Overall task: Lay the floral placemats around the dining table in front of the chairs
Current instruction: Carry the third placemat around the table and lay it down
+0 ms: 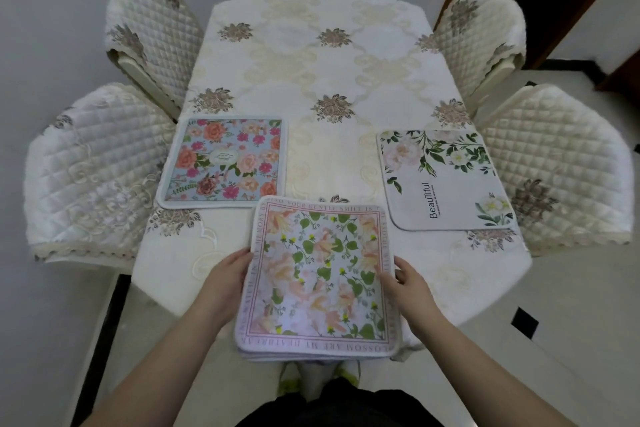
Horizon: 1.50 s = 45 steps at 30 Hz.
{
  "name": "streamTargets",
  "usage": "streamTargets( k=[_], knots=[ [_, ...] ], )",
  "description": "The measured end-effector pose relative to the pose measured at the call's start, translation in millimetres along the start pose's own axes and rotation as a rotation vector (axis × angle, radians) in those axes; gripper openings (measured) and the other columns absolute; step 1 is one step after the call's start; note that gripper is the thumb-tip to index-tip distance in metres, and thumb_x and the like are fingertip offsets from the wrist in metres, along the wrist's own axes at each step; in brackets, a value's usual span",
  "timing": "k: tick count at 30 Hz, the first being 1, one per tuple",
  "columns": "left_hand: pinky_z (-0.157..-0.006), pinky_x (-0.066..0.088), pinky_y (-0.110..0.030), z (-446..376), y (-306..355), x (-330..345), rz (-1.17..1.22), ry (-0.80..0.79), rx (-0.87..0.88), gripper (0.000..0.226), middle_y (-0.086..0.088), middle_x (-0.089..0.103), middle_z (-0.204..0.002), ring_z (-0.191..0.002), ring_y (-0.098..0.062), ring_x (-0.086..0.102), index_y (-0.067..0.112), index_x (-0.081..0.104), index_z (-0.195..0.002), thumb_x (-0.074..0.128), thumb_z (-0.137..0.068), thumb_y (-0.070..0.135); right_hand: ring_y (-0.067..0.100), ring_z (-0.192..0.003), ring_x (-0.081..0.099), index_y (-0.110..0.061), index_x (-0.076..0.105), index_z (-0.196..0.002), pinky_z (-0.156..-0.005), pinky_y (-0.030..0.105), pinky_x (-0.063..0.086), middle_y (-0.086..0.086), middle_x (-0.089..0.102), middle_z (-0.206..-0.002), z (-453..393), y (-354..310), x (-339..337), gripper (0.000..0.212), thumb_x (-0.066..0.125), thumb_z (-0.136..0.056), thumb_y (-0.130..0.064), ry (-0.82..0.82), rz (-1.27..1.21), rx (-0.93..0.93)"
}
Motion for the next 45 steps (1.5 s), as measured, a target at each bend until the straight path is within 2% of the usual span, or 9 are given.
streamTargets(
  k=[3, 6, 10, 14, 19, 24, 29, 36, 45],
  knots=[
    [-0.068, 0.059, -0.038, 6.3, 3.2, 0.8, -0.295, 0.059, 0.094, 0.021, -0.011, 0.077, -0.097, -0.083, -0.028, 0.075, 0.020, 0.070, -0.110, 0.066, -0.091, 0.012, 0.021, -0.116, 0.062, -0.037, 0.032, -0.148, -0.087, 0.039, 0.056, 0.000, 0.059, -0.129, 6.3, 0.0, 3.7, 0.061, 0.060, -0.094, -0.043, 0.028, 0.065, -0.005],
    [-0.069, 0.059, -0.038, 12.6, 6.4, 6.3, -0.450, 0.045, 0.181, 0.032, -0.001, 0.075, -0.095, -0.079, -0.020, 0.075, 0.032, 0.064, -0.108, 0.067, -0.088, 0.007, 0.014, -0.106, 0.065, -0.038, 0.031, -0.147, -0.067, 0.019, 0.054, -0.002, 0.060, -0.129, 16.3, -2.6, 8.3, 0.058, 0.058, -0.096, -0.040, 0.068, 0.070, -0.041],
    [-0.070, 0.058, -0.030, 24.0, 14.2, 15.5, -0.538, 0.026, 0.269, 0.036, 0.004, 0.071, -0.102, -0.086, -0.012, 0.071, 0.025, 0.059, -0.121, 0.062, -0.091, 0.004, 0.007, -0.091, 0.069, -0.036, 0.037, -0.145, -0.064, 0.020, 0.055, -0.006, 0.067, -0.116, 29.4, -10.4, 3.0, 0.052, 0.057, -0.097, -0.034, 0.145, 0.037, -0.095],
    [-0.083, 0.058, -0.043, 30.9, 31.7, 22.2, -0.513, 0.012, 0.331, 0.039, -0.002, 0.069, -0.106, -0.094, -0.021, 0.069, 0.020, 0.056, -0.128, 0.060, -0.093, 0.003, 0.002, -0.080, 0.071, -0.035, 0.038, -0.144, -0.059, 0.016, 0.054, -0.015, 0.068, -0.103, 48.5, -21.4, -9.7, 0.052, 0.058, -0.097, -0.032, 0.211, -0.006, -0.139],
    [-0.069, 0.058, -0.029, 34.1, 48.4, 35.5, -0.521, -0.037, 0.386, 0.037, 0.019, 0.068, -0.094, -0.086, -0.007, 0.070, 0.030, 0.055, -0.121, 0.062, -0.094, 0.007, 0.007, -0.081, 0.074, -0.036, 0.042, -0.142, -0.063, 0.026, 0.059, -0.011, 0.076, -0.097, 75.0, -23.9, -27.1, 0.051, 0.062, -0.095, -0.030, 0.293, -0.090, -0.168],
    [-0.073, 0.060, -0.038, 33.7, 51.9, 58.0, -0.513, -0.121, 0.400, 0.037, 0.013, 0.073, -0.095, -0.084, -0.015, 0.074, 0.031, 0.059, -0.120, 0.064, -0.093, 0.007, 0.014, -0.087, 0.075, -0.036, 0.043, -0.142, -0.077, 0.046, 0.061, -0.005, 0.076, -0.102, 98.6, -15.8, -46.3, 0.052, 0.063, -0.095, -0.028, 0.366, -0.180, -0.163],
    [-0.068, 0.061, -0.037, 40.0, 49.7, 90.7, -0.534, -0.216, 0.411, 0.036, 0.018, 0.076, -0.089, -0.080, -0.012, 0.075, 0.039, 0.060, -0.112, 0.064, -0.093, 0.009, 0.014, -0.084, 0.075, -0.037, 0.047, -0.138, -0.066, 0.031, 0.061, -0.007, 0.077, -0.097, 122.2, -3.0, -70.1, 0.049, 0.064, -0.094, -0.022, 0.436, -0.266, -0.183],
    [-0.068, 0.062, -0.048, 60.3, 40.0, 156.8, -0.610, -0.309, 0.409, 0.034, 0.005, 0.074, -0.106, -0.080, -0.020, 0.076, 0.033, 0.059, -0.120, 0.065, -0.093, 0.014, 0.022, -0.084, 0.076, -0.036, 0.046, -0.139, -0.066, 0.041, 0.063, -0.003, 0.077, -0.099, 153.6, 23.4, -120.2, 0.051, 0.065, -0.094, -0.021, 0.504, -0.370, -0.188],
    [-0.055, 0.061, -0.035, 110.7, -17.1, 282.8, -0.644, -0.432, 0.411, 0.028, 0.011, 0.077, -0.092, -0.073, -0.019, 0.076, 0.034, 0.061, -0.112, 0.064, -0.094, 0.013, 0.021, -0.086, 0.076, -0.035, 0.047, -0.138, -0.071, 0.046, 0.062, -0.005, 0.077, -0.102, 204.0, 80.6, -234.7, 0.051, 0.066, -0.093, -0.022, 0.621, -0.407, -0.206]
  ],
)
Point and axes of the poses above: each hand's wrist, its own z-axis away from the middle knuckle, its own x-axis out of the palm, y = z × x, the point moved 4 cm from there along -z, towards the middle knuckle
